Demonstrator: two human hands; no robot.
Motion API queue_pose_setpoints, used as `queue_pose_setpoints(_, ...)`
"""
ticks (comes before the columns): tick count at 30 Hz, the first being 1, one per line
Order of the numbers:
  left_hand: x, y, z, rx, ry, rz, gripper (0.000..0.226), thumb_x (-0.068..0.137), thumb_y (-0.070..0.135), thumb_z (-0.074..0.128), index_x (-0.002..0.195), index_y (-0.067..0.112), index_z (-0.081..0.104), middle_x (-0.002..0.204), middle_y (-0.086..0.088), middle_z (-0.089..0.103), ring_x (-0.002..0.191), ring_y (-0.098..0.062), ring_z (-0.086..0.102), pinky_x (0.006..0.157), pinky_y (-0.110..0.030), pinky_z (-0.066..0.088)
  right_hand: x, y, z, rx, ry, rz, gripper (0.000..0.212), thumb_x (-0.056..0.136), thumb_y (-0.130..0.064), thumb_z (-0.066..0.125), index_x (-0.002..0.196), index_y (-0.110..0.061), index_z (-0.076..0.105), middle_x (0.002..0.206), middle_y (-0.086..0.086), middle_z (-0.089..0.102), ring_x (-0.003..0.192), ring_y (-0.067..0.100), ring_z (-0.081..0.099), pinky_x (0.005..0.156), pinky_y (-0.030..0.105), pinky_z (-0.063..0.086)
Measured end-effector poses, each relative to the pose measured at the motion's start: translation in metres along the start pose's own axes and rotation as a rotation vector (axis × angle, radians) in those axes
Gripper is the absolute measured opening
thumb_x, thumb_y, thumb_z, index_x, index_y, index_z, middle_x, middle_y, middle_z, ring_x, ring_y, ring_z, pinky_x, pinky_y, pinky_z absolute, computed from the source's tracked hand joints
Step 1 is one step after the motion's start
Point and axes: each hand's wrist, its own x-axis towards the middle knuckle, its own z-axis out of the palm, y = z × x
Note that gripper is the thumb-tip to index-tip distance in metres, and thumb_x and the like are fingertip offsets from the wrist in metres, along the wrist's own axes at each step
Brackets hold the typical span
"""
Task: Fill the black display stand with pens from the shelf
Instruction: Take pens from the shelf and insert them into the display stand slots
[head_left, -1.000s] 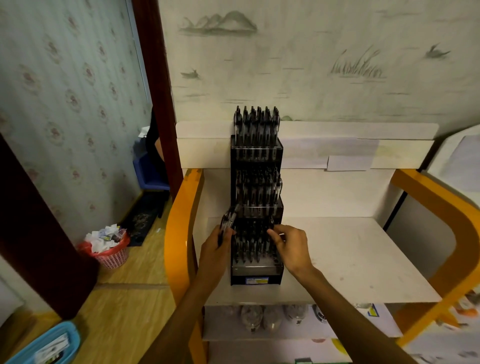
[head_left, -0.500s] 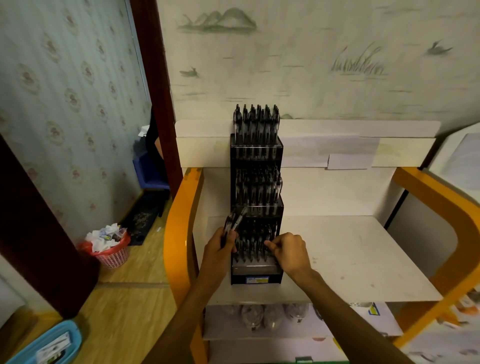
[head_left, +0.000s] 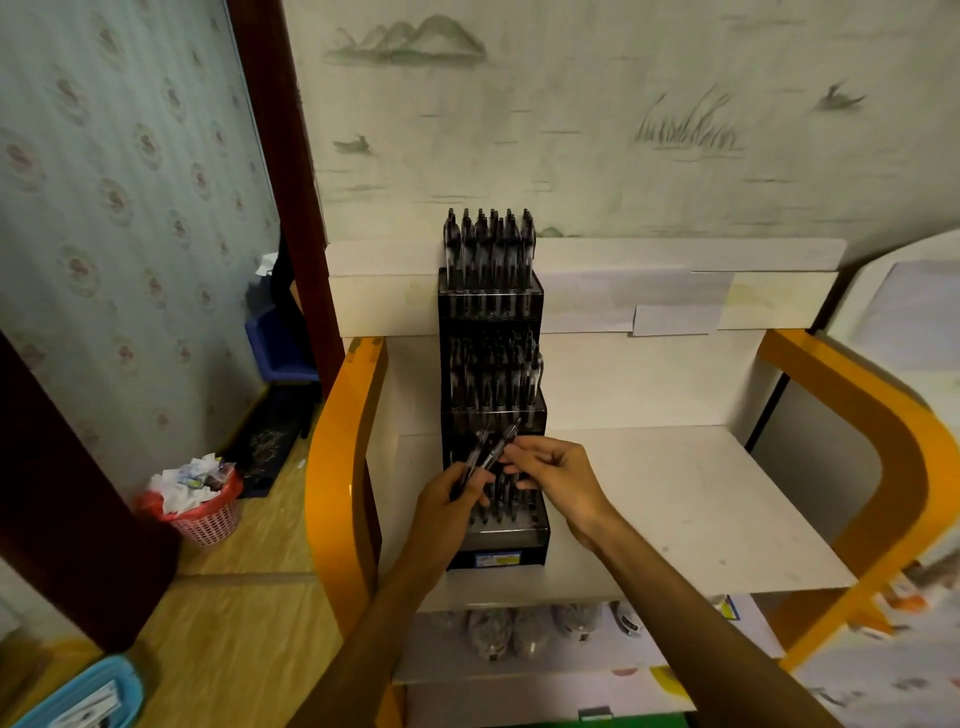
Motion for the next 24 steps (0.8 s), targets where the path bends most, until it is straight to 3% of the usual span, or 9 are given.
queue_pose_setpoints(7,0.004,0.001,0.003,0.043,-0.045,0.008,0.023,0.104,0.028,0.047,0.098,0.022,0.069,0.071,0.007,0.066,0.061,0.000,0.058,0.058,-0.012,0.045,-0.001,-0.004,-0.003,0.122,-0.038,-0.006,0.022,0.090,-0.014,0.069,0.107,0.000,0.073,0.098,0.015,0.076,0.091,0.031,0.073,0.075,0.027,0.059)
queue_pose_setpoints(11,0.003,0.002,0.003,0.077,-0.055,0.020,0.021,0.103,0.033,0.046,0.099,0.024,0.065,0.077,0.005,0.066,0.059,0.002,0.058,0.056,-0.012,0.045,0.002,-0.006,-0.003,0.152,0.045,-0.006,0.020,0.090,-0.011,0.070,0.103,0.004,0.072,0.092,0.018,0.076,0.084,0.031,0.075,0.071,0.028,0.060)
queue_pose_setpoints(14,0.004,-0.002,-0.006,0.205,0.069,0.033,0.018,0.104,0.034,0.045,0.097,0.034,0.061,0.088,0.008,0.067,0.077,0.003,0.062,0.068,-0.014,0.047,0.005,-0.008,-0.010,0.102,0.166,-0.022,0.018,0.089,-0.010,0.070,0.099,0.006,0.071,0.085,0.018,0.076,0.079,0.030,0.075,0.068,0.029,0.061)
queue_pose_setpoints(16,0.005,-0.005,-0.013,0.261,0.132,0.059,0.016,0.104,0.036,0.045,0.095,0.038,0.059,0.090,0.010,0.066,0.083,0.002,0.062,0.070,-0.016,0.046,0.006,-0.009,-0.017,0.040,0.225,-0.050,0.016,0.089,-0.010,0.071,0.095,0.005,0.072,0.081,0.016,0.076,0.077,0.027,0.075,0.069,0.029,0.062)
queue_pose_setpoints(20,0.008,-0.008,-0.022,0.224,0.154,0.053,0.017,0.102,0.040,0.048,0.092,0.035,0.061,0.079,0.011,0.066,0.076,0.000,0.063,0.065,-0.021,0.049,0.008,-0.005,-0.029,-0.238,0.308,-0.144,0.012,0.090,-0.013,0.072,0.083,-0.003,0.073,0.071,0.008,0.074,0.071,0.020,0.074,0.073,0.031,0.062)
queue_pose_setpoints(22,0.009,-0.009,-0.023,0.190,0.145,0.043,0.020,0.101,0.042,0.049,0.088,0.031,0.060,0.074,0.007,0.065,0.069,-0.005,0.062,0.064,-0.027,0.049,0.008,-0.001,-0.032,-0.449,0.335,-0.199,0.015,0.090,-0.018,0.072,0.079,-0.009,0.073,0.068,0.000,0.073,0.070,0.013,0.072,0.075,0.027,0.058)
queue_pose_setpoints(24,0.008,-0.009,-0.023,0.163,0.139,0.051,0.022,0.100,0.043,0.051,0.083,0.029,0.056,0.072,0.002,0.061,0.061,-0.008,0.056,0.057,-0.024,0.046,0.007,0.003,-0.033,-0.588,0.339,-0.243,0.018,0.091,-0.023,0.071,0.076,-0.014,0.073,0.067,-0.004,0.071,0.068,0.011,0.068,0.072,0.024,0.054)
